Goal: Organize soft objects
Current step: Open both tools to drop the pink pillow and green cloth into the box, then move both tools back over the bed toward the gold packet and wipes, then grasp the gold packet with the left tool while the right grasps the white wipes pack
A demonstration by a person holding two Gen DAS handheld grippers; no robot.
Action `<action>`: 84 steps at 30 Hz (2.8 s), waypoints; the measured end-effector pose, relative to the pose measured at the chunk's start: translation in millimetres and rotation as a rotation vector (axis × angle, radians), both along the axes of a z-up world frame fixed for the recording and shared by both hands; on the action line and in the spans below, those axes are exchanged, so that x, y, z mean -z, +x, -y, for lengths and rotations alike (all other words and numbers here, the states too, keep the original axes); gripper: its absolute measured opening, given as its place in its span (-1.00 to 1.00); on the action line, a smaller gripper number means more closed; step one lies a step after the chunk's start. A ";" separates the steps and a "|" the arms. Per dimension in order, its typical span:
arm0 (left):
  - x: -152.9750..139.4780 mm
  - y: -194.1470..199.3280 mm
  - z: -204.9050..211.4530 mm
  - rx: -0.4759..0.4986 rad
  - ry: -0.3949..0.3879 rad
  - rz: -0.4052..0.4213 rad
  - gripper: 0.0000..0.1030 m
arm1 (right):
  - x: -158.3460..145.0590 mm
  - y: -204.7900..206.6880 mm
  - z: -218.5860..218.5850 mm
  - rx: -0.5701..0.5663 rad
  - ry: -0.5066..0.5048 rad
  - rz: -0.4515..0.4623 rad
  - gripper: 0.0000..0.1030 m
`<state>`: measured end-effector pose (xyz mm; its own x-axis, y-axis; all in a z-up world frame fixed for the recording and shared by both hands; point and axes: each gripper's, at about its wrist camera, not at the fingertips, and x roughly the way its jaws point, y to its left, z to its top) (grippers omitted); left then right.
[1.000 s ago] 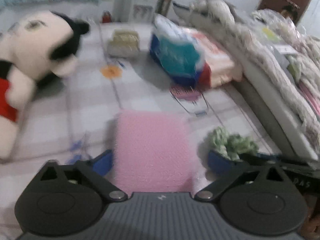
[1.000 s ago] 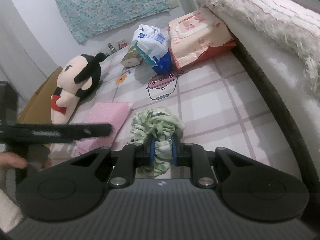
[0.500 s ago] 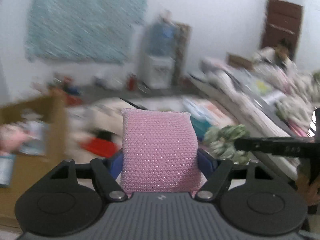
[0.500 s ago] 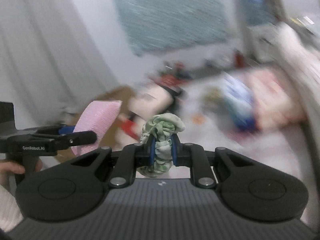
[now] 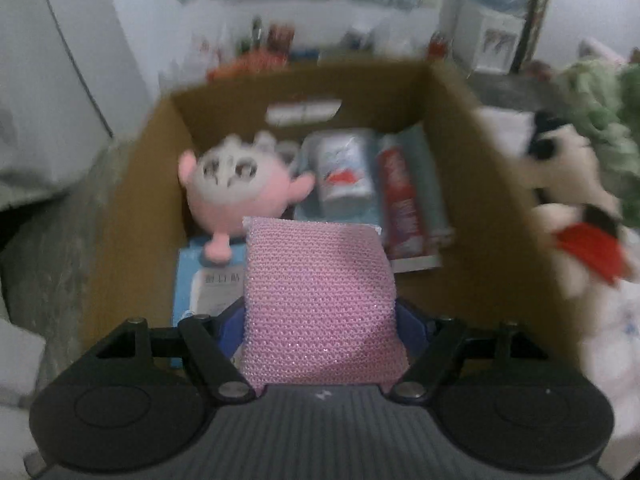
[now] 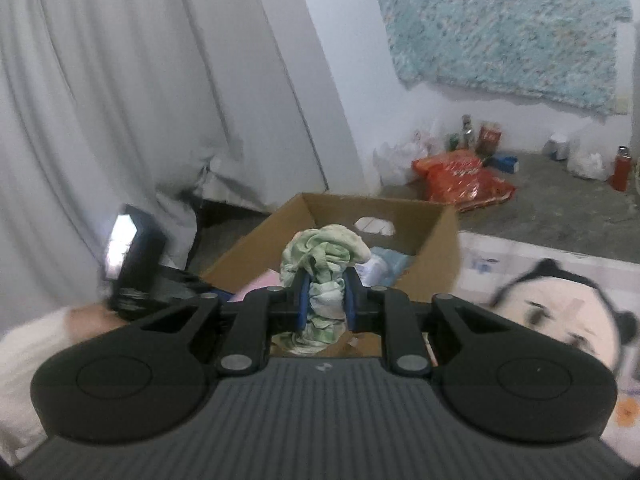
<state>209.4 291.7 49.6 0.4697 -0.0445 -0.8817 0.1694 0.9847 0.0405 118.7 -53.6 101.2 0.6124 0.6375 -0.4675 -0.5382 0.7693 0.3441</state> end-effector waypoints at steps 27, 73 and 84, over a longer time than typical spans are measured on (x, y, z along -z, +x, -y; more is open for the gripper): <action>-31.5 -85.2 -59.4 -0.065 0.008 0.094 0.88 | 83.8 69.3 -162.2 -0.313 -0.496 -0.272 -0.66; -20.4 -60.8 363.7 0.456 -0.266 0.385 0.31 | 119.7 -27.3 282.9 0.466 -0.493 0.063 0.63; -8.9 -54.4 347.9 0.404 -0.220 0.360 0.32 | 144.8 -22.0 272.9 0.490 -0.477 -0.019 -0.31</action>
<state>155.0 -56.2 58.4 0.6457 -0.4469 -0.6192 0.5469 0.8365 -0.0334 96.7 -326.4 -43.6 0.7666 0.0102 -0.6420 -0.0859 0.9925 -0.0868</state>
